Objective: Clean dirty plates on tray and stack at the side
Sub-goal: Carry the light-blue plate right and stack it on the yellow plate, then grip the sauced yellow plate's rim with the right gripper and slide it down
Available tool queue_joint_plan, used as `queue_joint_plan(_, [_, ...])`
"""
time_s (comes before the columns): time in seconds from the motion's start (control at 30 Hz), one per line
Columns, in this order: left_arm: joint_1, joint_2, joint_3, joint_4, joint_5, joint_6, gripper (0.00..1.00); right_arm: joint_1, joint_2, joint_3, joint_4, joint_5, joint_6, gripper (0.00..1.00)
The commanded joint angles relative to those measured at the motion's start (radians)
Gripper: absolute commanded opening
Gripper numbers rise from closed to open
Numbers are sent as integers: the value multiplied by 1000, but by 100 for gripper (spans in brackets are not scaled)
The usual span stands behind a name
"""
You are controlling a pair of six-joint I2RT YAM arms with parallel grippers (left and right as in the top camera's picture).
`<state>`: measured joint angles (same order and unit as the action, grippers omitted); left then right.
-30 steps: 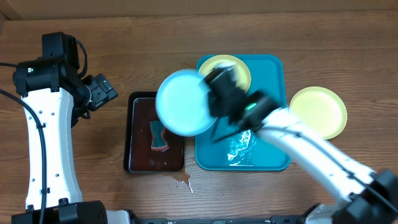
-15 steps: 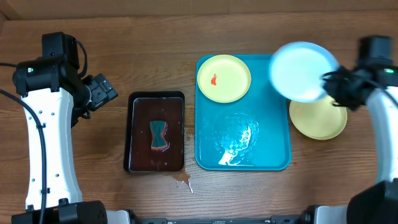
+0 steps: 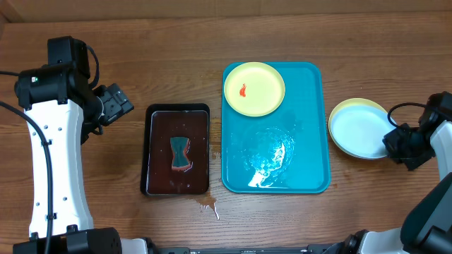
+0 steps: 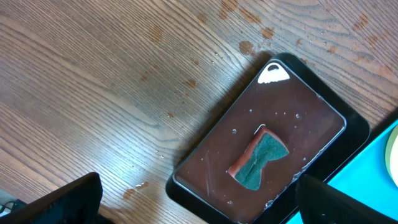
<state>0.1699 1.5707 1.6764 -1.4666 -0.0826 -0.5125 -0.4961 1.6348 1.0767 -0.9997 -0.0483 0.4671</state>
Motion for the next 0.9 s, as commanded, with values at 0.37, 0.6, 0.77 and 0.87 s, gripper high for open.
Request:
queue_joint_plan(0.37, [0, -8, 14, 1, -5, 19, 100, 265, -202, 232, -41, -243, -243, 54])
queue_joint_plan(0.6, [0, -8, 14, 1, -5, 19, 100, 578, -185, 232, 135, -129, -267, 54])
queue_joint_plan(0.77, [0, -8, 14, 1, -5, 19, 100, 702, -68, 221, 269, 57, -267, 58])
queue_joint_plan(0.87, [0, -8, 14, 1, -5, 19, 100, 737, 29, 205, 369, 66, -291, 60])
